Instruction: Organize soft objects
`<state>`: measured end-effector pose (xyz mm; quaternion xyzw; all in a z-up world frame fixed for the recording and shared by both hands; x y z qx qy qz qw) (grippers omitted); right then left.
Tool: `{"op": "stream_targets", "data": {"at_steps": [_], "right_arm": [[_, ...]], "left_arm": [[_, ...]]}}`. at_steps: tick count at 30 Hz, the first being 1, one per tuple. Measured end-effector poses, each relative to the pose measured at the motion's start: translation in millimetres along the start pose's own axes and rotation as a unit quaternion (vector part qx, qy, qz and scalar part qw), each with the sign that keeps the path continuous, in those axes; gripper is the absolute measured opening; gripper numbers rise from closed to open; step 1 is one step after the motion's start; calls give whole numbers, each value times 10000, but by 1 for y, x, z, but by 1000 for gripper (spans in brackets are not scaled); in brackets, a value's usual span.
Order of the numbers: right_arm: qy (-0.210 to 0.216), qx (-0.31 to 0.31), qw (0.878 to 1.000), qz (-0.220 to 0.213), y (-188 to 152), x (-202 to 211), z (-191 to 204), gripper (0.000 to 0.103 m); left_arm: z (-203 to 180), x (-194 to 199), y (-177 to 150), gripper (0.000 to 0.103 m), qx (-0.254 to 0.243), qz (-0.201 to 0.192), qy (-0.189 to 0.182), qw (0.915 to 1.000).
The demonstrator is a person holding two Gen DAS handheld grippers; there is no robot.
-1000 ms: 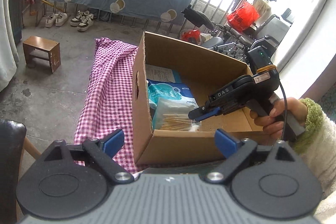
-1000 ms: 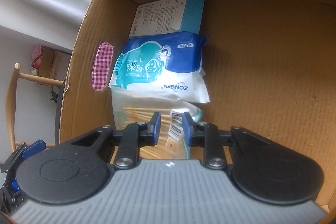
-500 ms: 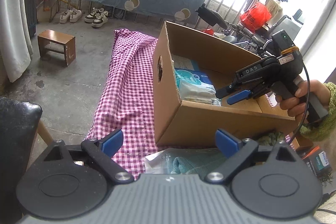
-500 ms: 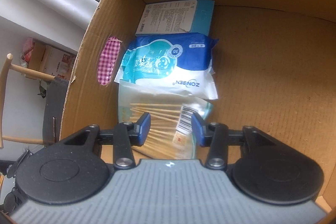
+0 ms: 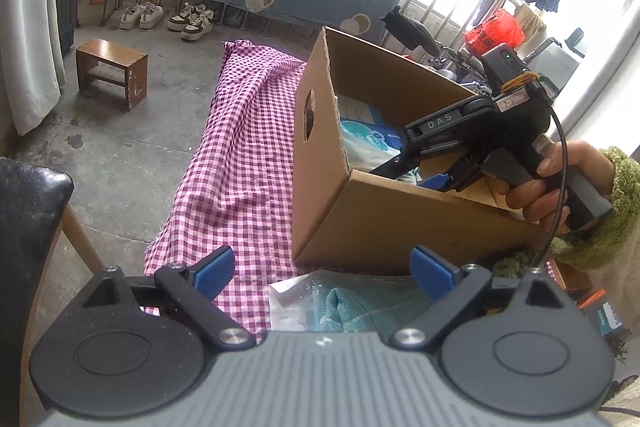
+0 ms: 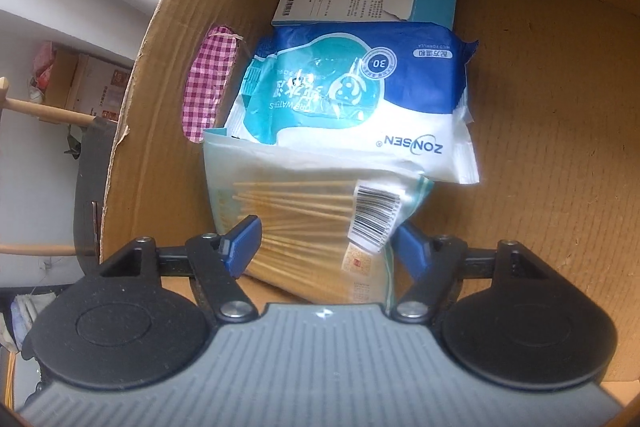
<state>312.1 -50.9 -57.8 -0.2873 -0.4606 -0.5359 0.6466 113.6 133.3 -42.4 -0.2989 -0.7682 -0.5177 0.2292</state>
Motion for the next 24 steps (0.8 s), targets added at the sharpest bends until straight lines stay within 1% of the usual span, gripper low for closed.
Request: {"op": "stream_targets", "data": {"at_steps": [3,7,11,13,16,17,20,24], "right_arm": [[40,-84,9999,-43,0,6,-4,71],[13,-157,9994,-315,-4,26,-14,71],[96,-136,9967,-799,-14,62,-23,72],[180,-121,9935,-1119,-22,86,-25,72],[386,-33,9867,-1581,-40,120,-24,73],[467,28,9828,-1787,-49,133,-21,73],[692,215,9724,-2217,-75,164,-11,75],[1050,352,9590,-2608,-113,192,-4,76]], "left_arm": [[-1,1,1,95,-47,-49,3,10000],[-7,5,1,95,-152,-155,-20,9998],[-13,13,-2,95,-295,-281,5,9992],[-16,17,-3,95,-346,-337,15,9988],[-19,24,-7,95,-409,-453,-49,9981],[-21,27,-9,95,-439,-499,-90,9977],[-29,34,-16,95,-567,-611,-181,9964],[-39,41,-22,95,-656,-656,-191,9955]]}}
Point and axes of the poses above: each gripper's, at about its wrist camera, not at the fingertips, and x roughly against the way its jaws point, z to its left, y to its top, the point moved 4 cm from there along -x, roughly the way its jaws point, and after that the axes turned 3 degrees about -z, right-handed, at the moved point
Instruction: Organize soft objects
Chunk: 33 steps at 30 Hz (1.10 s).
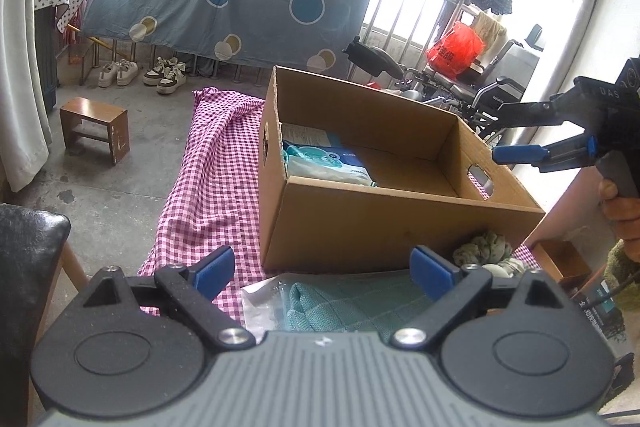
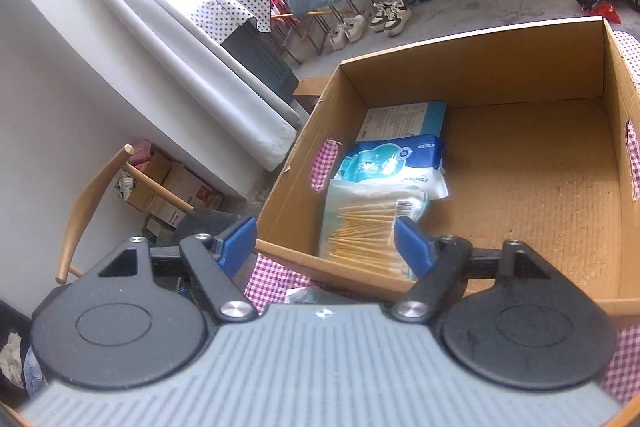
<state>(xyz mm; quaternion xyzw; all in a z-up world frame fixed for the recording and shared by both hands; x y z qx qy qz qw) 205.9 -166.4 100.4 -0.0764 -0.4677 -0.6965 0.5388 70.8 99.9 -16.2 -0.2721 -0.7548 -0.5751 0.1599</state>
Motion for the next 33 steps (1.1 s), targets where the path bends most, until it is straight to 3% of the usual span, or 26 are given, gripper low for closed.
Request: {"op": "stream_targets", "data": {"at_steps": [4,14,21,33], "right_arm": [[324,52,9991,-260,-28,26,12,76],[567,479,9955,-583,-90,55,40,76],[629,391,9968,-316,-117,45,44,69],[716,-246,9967,307,-151,18,33,53]], "left_arm": [[-9,7,-5,95,47,-2,-78,10000],[-20,18,-33,95,36,221,-26,9997],[-27,27,-50,95,-45,284,-47,9996],[-33,16,-68,84,0,470,-366,9982]]}}
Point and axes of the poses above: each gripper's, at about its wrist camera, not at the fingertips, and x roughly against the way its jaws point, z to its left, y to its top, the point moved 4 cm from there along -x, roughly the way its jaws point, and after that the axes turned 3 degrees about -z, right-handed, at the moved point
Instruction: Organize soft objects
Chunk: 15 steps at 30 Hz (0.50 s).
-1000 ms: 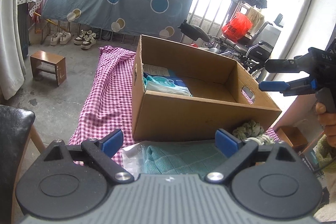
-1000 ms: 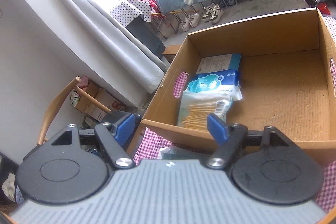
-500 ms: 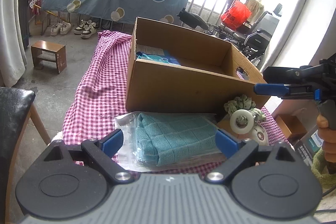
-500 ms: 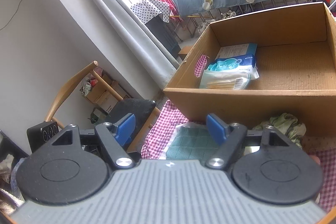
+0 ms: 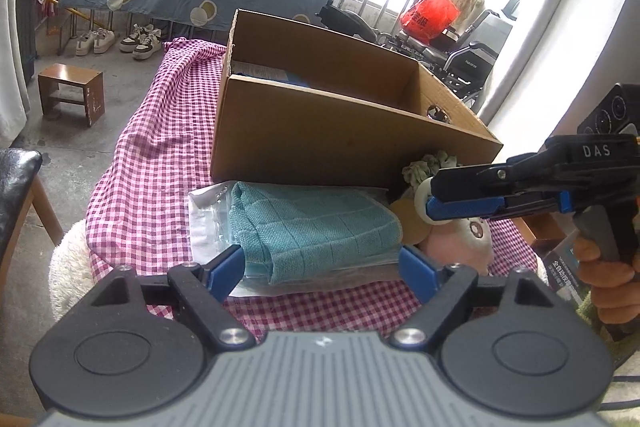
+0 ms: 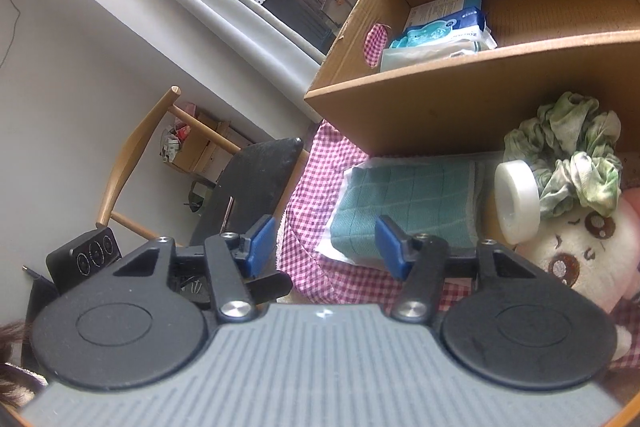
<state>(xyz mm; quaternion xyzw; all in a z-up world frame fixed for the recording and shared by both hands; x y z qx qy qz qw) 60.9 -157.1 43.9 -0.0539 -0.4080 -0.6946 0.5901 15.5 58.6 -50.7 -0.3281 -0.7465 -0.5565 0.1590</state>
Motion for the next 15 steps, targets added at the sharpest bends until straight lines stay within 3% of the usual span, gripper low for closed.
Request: {"op": "stream_targets", "data": {"at_steps": [5,9,15], "right_arm": [[12,-345,9992,199,-8,-11,-9,53],[55,-522,9982,281,-11,-16,-14,53],[24,-776,9960,446,-15,-21,-19,54]], "left_arm": [[-1,-6,-2,74,-134,159,-67,9998],[-1,-8,-4,73,-149,237,-91,9996],[12,-4,-4,67,459,283,-621,9966]]}}
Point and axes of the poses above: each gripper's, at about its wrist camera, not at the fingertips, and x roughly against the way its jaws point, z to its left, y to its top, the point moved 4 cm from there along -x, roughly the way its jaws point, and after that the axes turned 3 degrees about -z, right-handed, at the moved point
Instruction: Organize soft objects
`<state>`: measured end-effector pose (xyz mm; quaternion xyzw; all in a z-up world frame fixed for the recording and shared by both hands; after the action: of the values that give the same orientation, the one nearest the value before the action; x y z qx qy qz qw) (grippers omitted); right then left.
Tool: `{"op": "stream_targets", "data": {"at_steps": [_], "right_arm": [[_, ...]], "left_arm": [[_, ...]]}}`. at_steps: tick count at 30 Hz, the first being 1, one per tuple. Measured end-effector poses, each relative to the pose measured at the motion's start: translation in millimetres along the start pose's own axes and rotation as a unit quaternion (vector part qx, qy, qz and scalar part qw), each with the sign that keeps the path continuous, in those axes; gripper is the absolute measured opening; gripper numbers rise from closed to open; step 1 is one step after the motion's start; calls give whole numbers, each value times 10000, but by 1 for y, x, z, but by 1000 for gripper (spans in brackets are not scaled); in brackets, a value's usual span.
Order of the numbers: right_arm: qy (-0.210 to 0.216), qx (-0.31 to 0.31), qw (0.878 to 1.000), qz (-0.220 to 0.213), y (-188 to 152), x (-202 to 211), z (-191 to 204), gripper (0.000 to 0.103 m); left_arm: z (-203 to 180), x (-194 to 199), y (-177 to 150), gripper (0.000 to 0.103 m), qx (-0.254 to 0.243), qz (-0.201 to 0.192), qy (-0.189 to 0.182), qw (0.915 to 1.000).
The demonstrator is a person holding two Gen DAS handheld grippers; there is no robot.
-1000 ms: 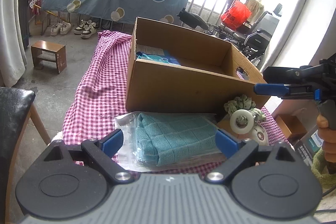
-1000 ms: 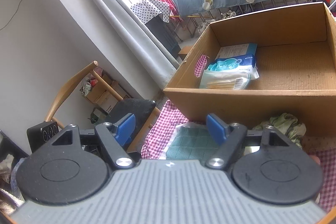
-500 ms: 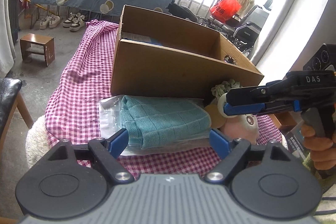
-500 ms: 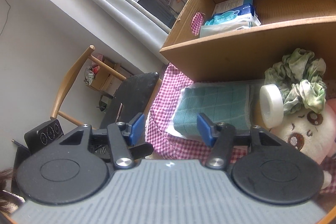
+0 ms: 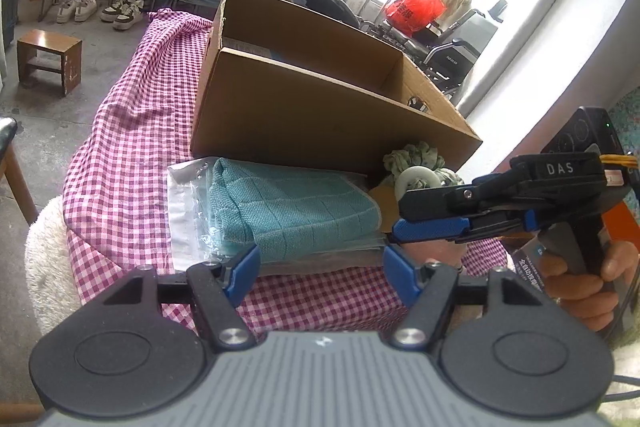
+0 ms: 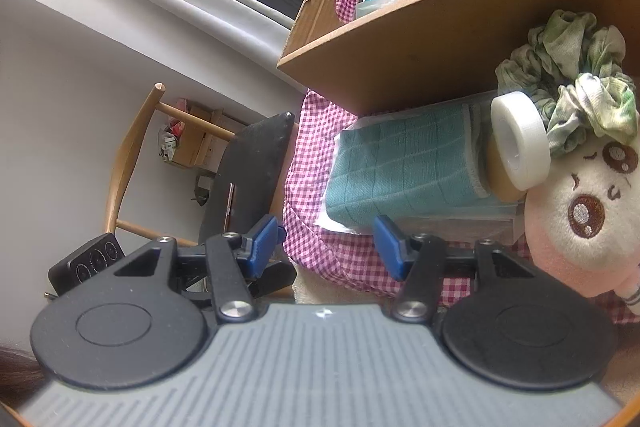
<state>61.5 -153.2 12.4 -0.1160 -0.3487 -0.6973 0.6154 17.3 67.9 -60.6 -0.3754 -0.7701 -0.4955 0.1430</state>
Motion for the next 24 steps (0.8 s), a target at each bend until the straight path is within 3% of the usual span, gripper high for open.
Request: {"op": "stream_targets", "data": {"at_steps": [5,13,18,24], "right_arm": [[24,-300,9994,144,-5,-10,-9,54],[160,-689,9975,14,-4,-15,-25,55],[258,-786,9966,-60,-3,-15,-31,56],[408,-894,9951,-100,-2,-14,-37,57]], "left_arm": [[13,-17,2,62,646,272,-480,9964],[35,-45,5,61,1522,428,-533,9860],[36,-43,8,63,1585,217,-498,9859],[34,-52,-4,64,1726,525,-611,9817]]}}
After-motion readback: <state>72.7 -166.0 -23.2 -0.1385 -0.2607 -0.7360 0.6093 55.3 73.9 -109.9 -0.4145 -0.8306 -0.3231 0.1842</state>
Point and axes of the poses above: each gripper's, at about its wrist camera, not at the fingertips, and x roughly against the way its jaws point, z to its left, y to its top, the point moved 4 cm from there along -x, roughly the way its jaws point, and after that the axes turned 3 degrees about -z, right-handed, at the moved point
